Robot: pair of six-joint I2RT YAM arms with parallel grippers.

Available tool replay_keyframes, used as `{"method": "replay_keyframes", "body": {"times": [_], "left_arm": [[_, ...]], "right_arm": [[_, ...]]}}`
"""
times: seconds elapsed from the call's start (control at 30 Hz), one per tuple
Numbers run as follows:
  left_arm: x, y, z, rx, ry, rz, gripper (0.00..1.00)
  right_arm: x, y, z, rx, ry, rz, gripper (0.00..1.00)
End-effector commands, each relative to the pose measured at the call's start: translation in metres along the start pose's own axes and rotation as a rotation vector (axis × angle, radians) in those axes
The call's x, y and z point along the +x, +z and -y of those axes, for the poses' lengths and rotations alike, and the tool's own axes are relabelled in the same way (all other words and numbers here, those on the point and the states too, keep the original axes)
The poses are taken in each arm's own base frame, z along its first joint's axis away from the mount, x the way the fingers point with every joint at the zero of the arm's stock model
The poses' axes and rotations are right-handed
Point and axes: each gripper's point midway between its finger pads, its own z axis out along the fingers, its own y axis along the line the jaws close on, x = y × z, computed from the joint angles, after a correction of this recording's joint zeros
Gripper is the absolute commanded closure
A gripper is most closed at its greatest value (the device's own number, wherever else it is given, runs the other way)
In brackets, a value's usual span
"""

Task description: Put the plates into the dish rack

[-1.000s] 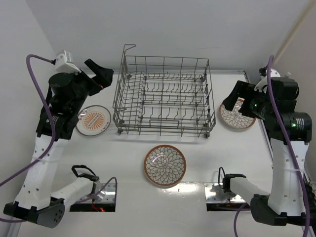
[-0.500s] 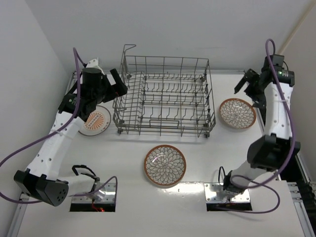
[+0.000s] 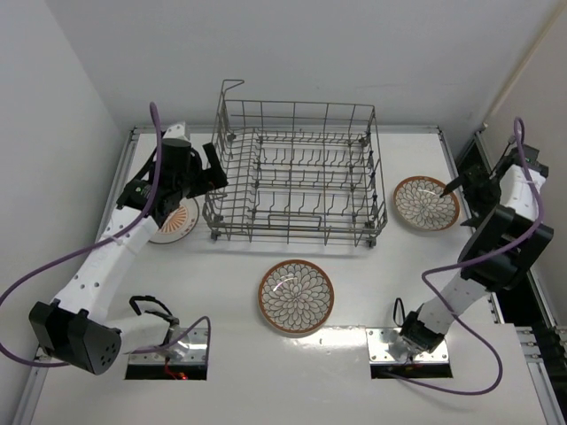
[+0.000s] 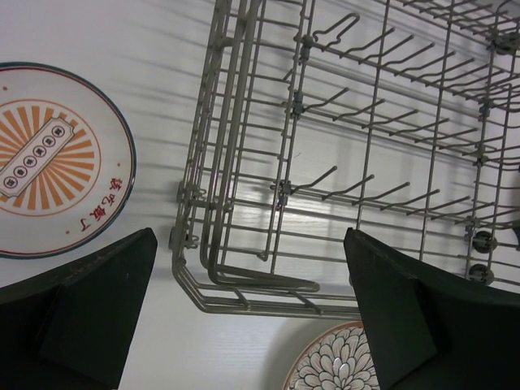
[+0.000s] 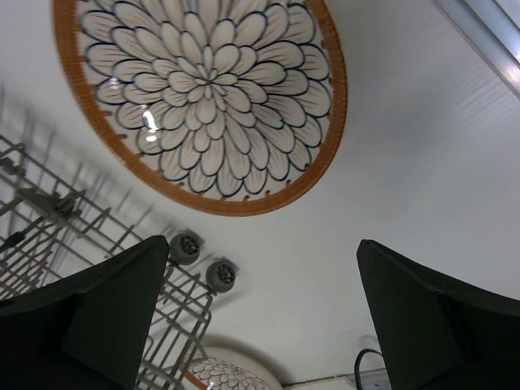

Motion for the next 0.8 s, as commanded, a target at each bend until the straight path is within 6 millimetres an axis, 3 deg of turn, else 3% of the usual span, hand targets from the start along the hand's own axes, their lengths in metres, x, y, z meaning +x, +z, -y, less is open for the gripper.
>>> {"method": "replay_keyframes", "body": {"times": [0.0,0.07,0.37,0.53,0.7,0.77], "left_arm": [[-0.009,-0.008,0.011,0.071,0.030,0.057,0.00],[-0.008,-0.009,0.009,0.071,0.045,0.057,0.00],[-0.005,0.000,0.008,0.055,0.092,0.031,0.00],[-0.006,0.003,0.008,0.050,0.127,0.022,0.00],[0.003,0.008,0.012,0.050,0.154,-0.016,0.00],[0.002,0.009,0.011,0.042,0.154,-0.012,0.00]], "right_arm": [[-0.004,0.018,0.002,-0.070,-0.037,-0.013,0.00],[-0.014,0.019,0.015,-0.039,-0.043,0.007,0.00],[-0.019,0.055,0.053,0.020,-0.068,-0.074,0.03],[-0.016,0.090,0.068,-0.014,-0.044,-0.122,0.15],[-0.023,0.111,0.051,-0.144,-0.045,-0.124,0.18],[-0.023,0.118,0.045,-0.164,-0.052,-0.138,0.27]]}}
